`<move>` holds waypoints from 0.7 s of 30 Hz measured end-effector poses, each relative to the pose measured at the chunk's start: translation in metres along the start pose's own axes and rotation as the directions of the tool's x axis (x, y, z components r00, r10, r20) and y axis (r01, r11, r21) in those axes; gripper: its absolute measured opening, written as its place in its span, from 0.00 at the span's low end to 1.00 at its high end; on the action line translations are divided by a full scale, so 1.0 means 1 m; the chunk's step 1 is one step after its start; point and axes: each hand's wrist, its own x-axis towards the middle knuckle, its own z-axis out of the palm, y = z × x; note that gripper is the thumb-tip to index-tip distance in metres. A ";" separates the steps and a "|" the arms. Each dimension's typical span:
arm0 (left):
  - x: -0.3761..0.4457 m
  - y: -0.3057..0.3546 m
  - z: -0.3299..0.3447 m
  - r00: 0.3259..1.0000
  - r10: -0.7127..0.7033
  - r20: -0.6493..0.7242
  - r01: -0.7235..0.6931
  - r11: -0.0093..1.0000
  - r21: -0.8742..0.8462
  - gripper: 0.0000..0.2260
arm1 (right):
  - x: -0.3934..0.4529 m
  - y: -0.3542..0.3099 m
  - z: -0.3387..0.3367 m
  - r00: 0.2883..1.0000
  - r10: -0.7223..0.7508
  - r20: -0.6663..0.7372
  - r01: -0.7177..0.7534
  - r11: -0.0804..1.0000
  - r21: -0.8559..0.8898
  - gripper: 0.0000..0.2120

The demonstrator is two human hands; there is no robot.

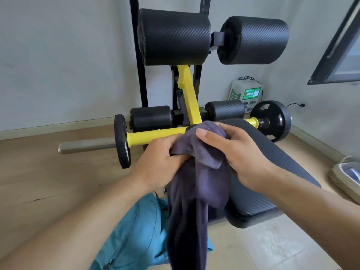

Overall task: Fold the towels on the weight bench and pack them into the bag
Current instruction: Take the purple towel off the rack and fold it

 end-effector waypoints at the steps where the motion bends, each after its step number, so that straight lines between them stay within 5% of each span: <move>1: 0.000 0.005 0.002 0.999 -0.035 -0.036 0.034 0.999 -0.034 0.07 | 0.000 0.001 -0.003 0.999 0.035 0.030 -0.037 0.998 0.056 0.18; 7: 0.004 0.010 0.010 0.941 -0.311 -0.134 0.287 0.943 -0.168 0.17 | 0.000 0.010 -0.008 0.970 -0.015 0.241 0.003 0.999 0.049 0.44; 12: 0.002 0.011 0.014 0.911 -0.400 -0.100 0.359 0.889 -0.283 0.21 | 0.004 0.014 -0.009 0.993 -0.051 0.107 0.046 0.998 0.042 0.25; 16: 0.004 0.003 0.009 0.938 -0.338 -0.083 0.311 0.921 -0.232 0.03 | 0.009 0.016 -0.013 0.999 0.016 0.052 -0.019 0.999 0.047 0.11; 21: 0.003 -0.008 0.003 0.965 -0.262 0.024 0.262 0.947 -0.185 0.23 | 0.007 0.018 -0.018 0.991 0.017 0.132 0.010 0.980 -0.201 0.08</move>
